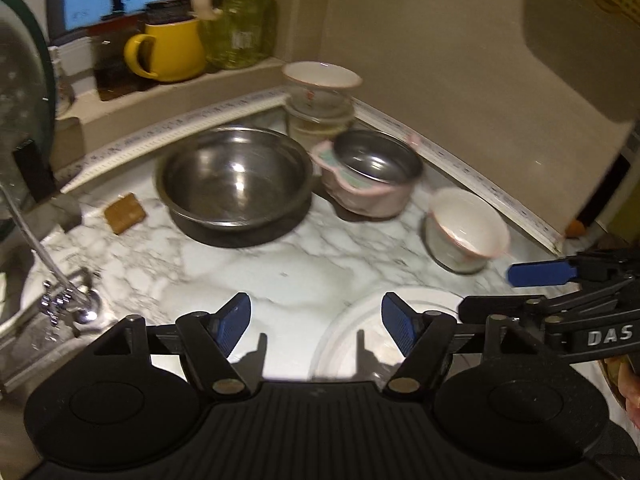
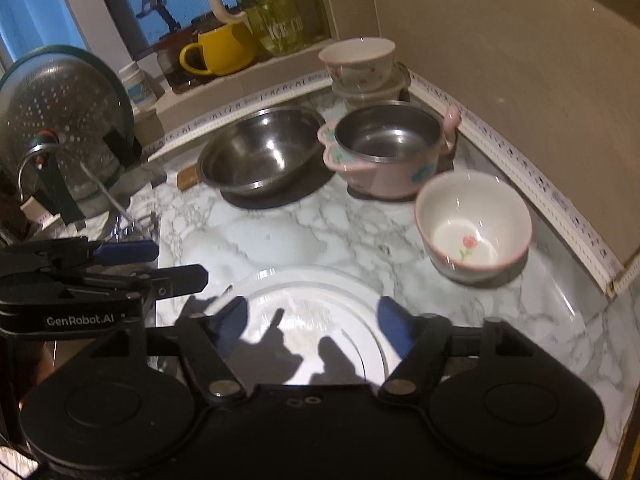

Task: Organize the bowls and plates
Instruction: 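Move both grippers to the large steel bowl and close on its rim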

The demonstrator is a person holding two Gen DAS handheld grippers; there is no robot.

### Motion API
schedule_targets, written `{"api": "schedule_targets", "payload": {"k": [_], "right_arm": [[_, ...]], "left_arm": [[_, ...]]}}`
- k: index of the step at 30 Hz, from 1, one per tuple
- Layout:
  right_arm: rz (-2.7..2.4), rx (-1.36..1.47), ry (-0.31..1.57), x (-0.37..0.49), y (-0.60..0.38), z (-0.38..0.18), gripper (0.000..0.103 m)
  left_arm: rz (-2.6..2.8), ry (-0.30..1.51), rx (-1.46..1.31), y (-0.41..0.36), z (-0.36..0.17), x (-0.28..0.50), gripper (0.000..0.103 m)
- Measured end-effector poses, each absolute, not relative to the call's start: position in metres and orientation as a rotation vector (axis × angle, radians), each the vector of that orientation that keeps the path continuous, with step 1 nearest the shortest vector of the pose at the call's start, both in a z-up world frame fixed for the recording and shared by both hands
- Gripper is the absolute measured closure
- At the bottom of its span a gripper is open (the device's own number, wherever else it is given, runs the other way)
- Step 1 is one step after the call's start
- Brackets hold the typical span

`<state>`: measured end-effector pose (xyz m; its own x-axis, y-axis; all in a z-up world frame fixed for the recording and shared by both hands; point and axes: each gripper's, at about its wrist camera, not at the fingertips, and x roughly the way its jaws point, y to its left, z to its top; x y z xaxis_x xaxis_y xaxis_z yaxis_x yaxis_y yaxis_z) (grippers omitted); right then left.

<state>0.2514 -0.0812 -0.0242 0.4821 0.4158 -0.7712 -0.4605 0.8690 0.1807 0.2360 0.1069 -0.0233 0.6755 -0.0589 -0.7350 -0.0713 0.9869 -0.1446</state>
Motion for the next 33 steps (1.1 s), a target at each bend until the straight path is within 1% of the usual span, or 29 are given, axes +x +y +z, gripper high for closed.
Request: {"api": "schedule_targets", "payload": {"k": [1,2,3,7,12,20,27,29,31,33], "right_arm": [[0.533,-0.052,0.913,0.255,-0.078,-0.023,0.016],[0.53,-0.051,0.902,0.259,-0.075,-0.022,0.013],[0.525,-0.052,0.892,0.263,-0.071,-0.021,0.007],[0.522,-0.052,0.874,0.282,-0.055,-0.02,0.004],[0.512,-0.019,0.883,0.309,-0.036,-0.025,0.004],[0.449,0.03,0.914,0.348,-0.005,-0.044,0.004],[0.384,0.094,0.987,0.383,0.013,-0.072,0.009],[0.367,0.1,1.001,0.39,0.017,-0.077,0.008],[0.372,0.123,1.014,0.398,0.019,-0.082,0.014],[0.37,0.145,1.036,0.403,0.022,-0.086,0.017]], "left_arm": [[0.031,0.827,-0.166,0.112,-0.022,0.239,0.025],[0.055,0.818,-0.167,0.116,-0.021,0.241,0.025],[0.074,0.807,-0.168,0.122,-0.02,0.243,0.025],[0.137,0.789,-0.191,0.144,-0.02,0.259,0.023],[0.175,0.79,-0.216,0.17,-0.024,0.282,0.021],[0.217,0.852,-0.249,0.203,-0.044,0.33,0.021],[0.277,0.885,-0.244,0.222,-0.064,0.364,0.021],[0.293,0.894,-0.265,0.23,-0.068,0.373,0.021],[0.297,0.898,-0.279,0.237,-0.07,0.38,0.021],[0.3,0.903,-0.276,0.242,-0.072,0.389,0.021]]}}
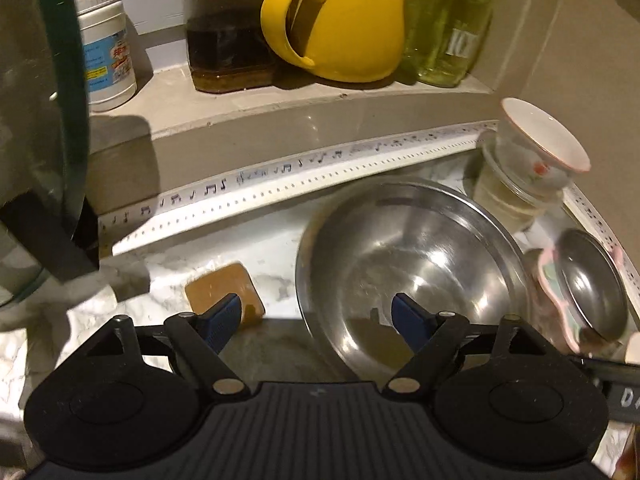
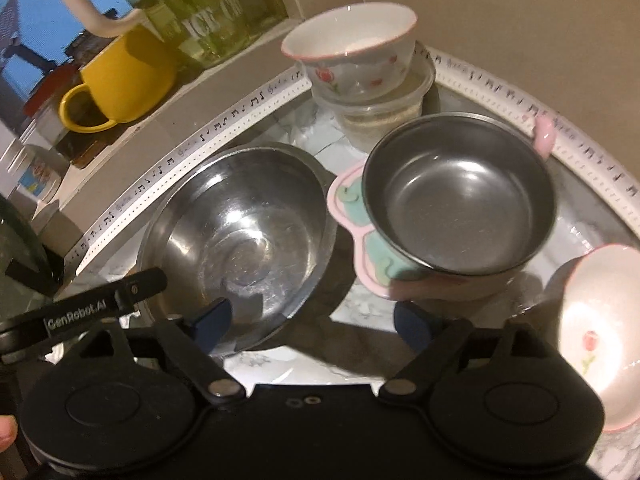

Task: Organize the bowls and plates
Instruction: 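Move both grippers to the large steel bowl and close on its rim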

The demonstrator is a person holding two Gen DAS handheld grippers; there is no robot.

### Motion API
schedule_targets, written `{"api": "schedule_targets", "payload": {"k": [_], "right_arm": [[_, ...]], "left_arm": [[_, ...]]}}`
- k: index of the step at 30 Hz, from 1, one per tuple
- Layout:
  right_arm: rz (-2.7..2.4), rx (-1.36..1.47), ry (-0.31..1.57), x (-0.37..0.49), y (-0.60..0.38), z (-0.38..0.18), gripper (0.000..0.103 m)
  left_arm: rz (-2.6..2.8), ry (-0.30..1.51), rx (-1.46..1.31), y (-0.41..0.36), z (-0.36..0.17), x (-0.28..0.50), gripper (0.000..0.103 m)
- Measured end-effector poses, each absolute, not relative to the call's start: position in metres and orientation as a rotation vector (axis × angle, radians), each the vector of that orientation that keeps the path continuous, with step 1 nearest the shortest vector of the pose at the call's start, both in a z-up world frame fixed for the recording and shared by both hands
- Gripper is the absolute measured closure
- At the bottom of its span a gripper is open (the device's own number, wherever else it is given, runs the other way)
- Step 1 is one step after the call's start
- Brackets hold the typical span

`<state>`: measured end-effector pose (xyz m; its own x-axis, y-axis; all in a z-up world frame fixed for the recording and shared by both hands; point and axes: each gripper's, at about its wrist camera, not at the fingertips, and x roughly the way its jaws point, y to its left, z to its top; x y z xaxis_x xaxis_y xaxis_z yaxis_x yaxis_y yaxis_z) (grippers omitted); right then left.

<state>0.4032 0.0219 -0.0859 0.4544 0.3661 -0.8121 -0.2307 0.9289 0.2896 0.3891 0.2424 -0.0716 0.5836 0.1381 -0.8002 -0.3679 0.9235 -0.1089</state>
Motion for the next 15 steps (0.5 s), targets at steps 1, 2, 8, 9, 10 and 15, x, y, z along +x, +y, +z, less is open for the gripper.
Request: {"api": "schedule_targets", "payload": {"k": [1,2,8,9,10,15], "right_arm": [[0.367,0.157,1.043,0.405,0.024,-0.087,0.017],[0.373,0.165,1.048,0.405,0.027,-0.087,0.017],[0.38,0.169,1.057,0.408,0.042,-0.088,0.025],[0.379,0.171,1.058,0.41,0.043,-0.088,0.027],[0.378,0.174,1.061,0.411,0.044,-0.089,0.028],[0.369,0.175,1.072,0.414,0.044,-0.093,0.038]], "left_arm": [[0.302,0.908,-0.277,0.244,-0.072,0.393,0.021],[0.302,0.916,-0.288,0.247,-0.073,0.397,0.021],[0.304,0.922,-0.327,0.261,-0.076,0.416,0.023],[0.306,0.923,-0.326,0.262,-0.076,0.419,0.027],[0.307,0.928,-0.332,0.264,-0.077,0.422,0.034],[0.316,0.943,-0.359,0.273,-0.081,0.434,0.05]]}}
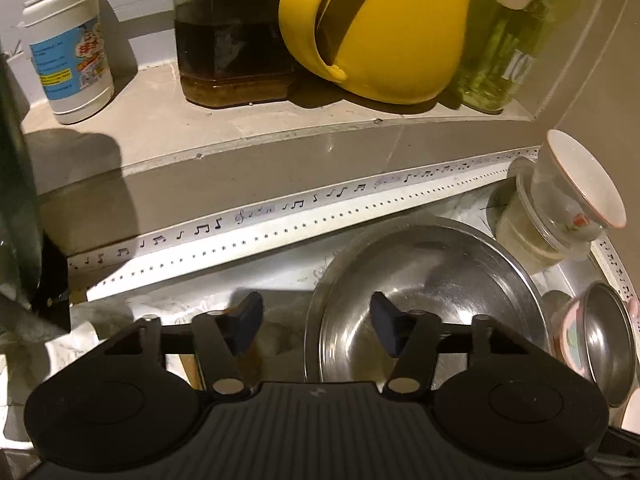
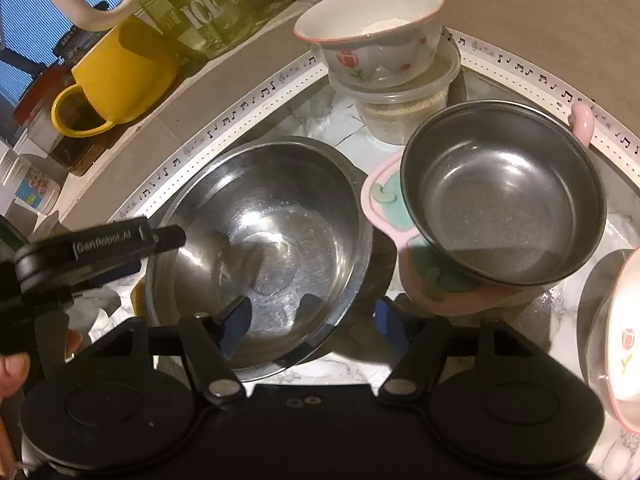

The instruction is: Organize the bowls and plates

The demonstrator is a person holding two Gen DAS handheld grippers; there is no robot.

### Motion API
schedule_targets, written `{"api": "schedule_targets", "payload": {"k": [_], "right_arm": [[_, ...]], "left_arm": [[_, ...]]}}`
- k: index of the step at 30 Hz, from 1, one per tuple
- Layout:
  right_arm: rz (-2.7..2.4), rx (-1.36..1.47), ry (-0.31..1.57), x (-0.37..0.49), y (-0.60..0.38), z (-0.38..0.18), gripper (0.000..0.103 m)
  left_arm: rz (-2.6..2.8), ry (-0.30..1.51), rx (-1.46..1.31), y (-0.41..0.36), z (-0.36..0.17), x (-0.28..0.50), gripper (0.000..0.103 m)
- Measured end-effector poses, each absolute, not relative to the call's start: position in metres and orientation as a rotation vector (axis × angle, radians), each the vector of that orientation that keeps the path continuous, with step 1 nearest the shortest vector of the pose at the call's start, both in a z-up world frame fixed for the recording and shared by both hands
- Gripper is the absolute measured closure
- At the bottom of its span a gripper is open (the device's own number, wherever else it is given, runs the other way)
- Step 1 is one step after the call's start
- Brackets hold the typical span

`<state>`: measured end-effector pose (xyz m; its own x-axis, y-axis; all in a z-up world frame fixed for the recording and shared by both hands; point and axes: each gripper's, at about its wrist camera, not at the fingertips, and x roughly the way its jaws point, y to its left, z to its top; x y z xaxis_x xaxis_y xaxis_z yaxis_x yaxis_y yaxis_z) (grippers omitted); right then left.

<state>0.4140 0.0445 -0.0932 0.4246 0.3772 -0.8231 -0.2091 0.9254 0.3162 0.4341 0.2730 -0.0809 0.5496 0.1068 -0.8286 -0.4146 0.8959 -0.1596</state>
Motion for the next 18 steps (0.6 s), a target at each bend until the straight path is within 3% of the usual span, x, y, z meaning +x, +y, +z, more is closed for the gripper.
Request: {"api": "schedule_targets", "payload": {"k": [2,9,11,13,18], "right_arm": [[0.366,0.17,1.074,0.4141,0.0445,-0.0941,0.042],[0.368,0.162,1.087,0.415,0.042,-0.0975,0.058],[0.373,0.168,1.094,0.4146,0.0418,-0.0988,0.067],[0.377,0.171,1.103,0.4141,0.0421,-0.0999,0.078],[0.386,0.165,1.095,0.4118,0.0431,-0.0997,0.081]], "left_arm": [[0.317,0.954,-0.353,0.2738,-0.0827,0.4371,0.059],[0.301,0.976,-0.382,0.2763,-0.0861,0.4404,0.078],[0.295,0.982,-0.372,0.2745,-0.0866,0.4417,0.086],[0.301,0.981,-0.36,0.2729,-0.0861,0.4435,0.086],[0.317,0.982,-0.343,0.269,-0.0862,0.4399,0.086]]}}
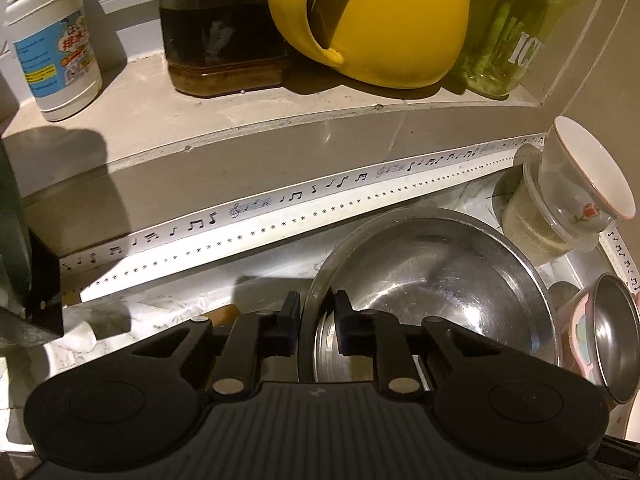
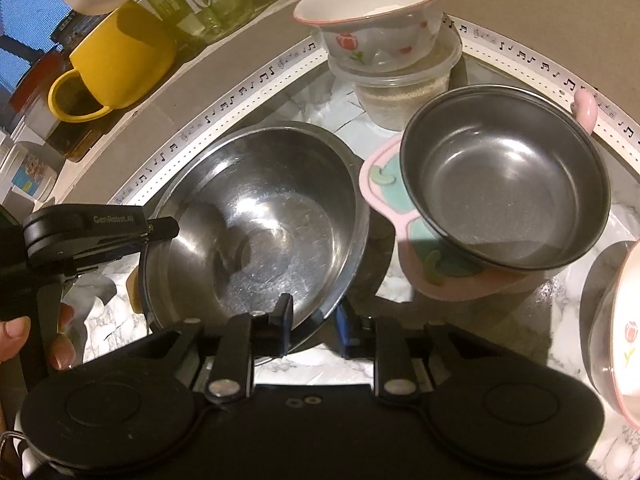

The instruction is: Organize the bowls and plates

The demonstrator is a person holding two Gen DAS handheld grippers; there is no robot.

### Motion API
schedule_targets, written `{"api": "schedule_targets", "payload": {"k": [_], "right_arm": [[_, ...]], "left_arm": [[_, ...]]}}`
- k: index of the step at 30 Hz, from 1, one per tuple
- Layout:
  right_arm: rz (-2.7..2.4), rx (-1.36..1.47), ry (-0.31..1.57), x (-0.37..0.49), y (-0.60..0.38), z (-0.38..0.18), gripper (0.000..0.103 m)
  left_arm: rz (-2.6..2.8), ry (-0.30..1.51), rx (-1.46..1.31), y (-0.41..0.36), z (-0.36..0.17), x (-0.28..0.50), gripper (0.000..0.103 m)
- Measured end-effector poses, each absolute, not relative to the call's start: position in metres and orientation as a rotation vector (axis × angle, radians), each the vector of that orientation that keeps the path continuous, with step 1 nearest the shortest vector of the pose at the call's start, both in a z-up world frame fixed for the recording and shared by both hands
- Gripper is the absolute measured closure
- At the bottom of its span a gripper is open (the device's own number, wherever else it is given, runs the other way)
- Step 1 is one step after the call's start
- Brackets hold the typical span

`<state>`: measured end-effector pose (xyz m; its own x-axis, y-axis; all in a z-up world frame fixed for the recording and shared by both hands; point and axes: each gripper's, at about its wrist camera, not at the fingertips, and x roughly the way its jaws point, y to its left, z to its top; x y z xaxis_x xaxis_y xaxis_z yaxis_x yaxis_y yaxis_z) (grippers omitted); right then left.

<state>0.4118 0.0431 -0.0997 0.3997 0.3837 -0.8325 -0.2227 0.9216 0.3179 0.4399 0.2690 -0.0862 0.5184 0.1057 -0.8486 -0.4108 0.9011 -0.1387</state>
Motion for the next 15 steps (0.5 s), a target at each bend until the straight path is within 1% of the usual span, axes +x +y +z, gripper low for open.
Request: {"api": "schedule_targets", "payload": {"k": [15], "right_arm": [[0.445,0.105,1.071,0.381,0.033,-0.088,0.081]], "left_arm": [[0.334,0.98,-0.297,0.25,-0.069,0.391,0.088]]}}
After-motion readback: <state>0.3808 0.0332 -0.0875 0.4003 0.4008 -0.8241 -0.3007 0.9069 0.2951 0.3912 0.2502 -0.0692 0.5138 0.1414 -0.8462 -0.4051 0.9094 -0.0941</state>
